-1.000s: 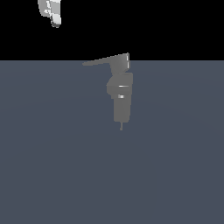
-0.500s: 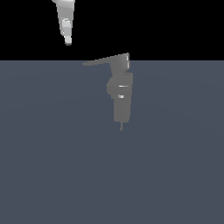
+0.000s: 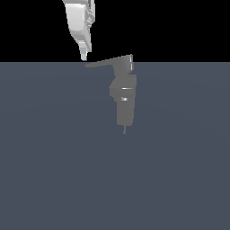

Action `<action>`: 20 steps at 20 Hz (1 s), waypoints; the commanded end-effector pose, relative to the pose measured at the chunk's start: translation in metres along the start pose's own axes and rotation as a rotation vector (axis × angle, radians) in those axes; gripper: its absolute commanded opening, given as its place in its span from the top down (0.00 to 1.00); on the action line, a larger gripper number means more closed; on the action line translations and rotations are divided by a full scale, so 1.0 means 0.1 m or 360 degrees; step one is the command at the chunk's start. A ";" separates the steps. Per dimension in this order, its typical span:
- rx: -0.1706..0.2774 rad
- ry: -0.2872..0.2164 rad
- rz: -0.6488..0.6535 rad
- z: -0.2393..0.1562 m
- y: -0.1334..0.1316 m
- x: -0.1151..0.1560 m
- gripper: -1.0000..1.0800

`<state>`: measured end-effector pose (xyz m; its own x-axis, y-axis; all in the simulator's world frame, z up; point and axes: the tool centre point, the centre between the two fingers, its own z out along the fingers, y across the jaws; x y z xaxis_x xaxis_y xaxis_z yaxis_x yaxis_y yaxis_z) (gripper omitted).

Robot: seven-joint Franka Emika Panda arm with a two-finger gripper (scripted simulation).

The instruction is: Turn on the faucet by rotating a designated handle.

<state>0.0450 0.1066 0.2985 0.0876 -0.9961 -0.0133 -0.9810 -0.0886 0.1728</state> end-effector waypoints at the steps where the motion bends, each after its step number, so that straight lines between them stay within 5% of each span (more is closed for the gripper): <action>1: -0.0009 -0.0010 0.0107 0.07 -0.13 0.09 1.00; 11: -0.0034 -0.0044 0.0387 0.27 -0.44 0.38 1.00; 20: -0.0036 -0.0050 0.0413 0.28 -0.47 0.41 1.00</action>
<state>0.0899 0.0692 0.2613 -0.1752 -0.9845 0.0045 -0.9651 0.1726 0.1969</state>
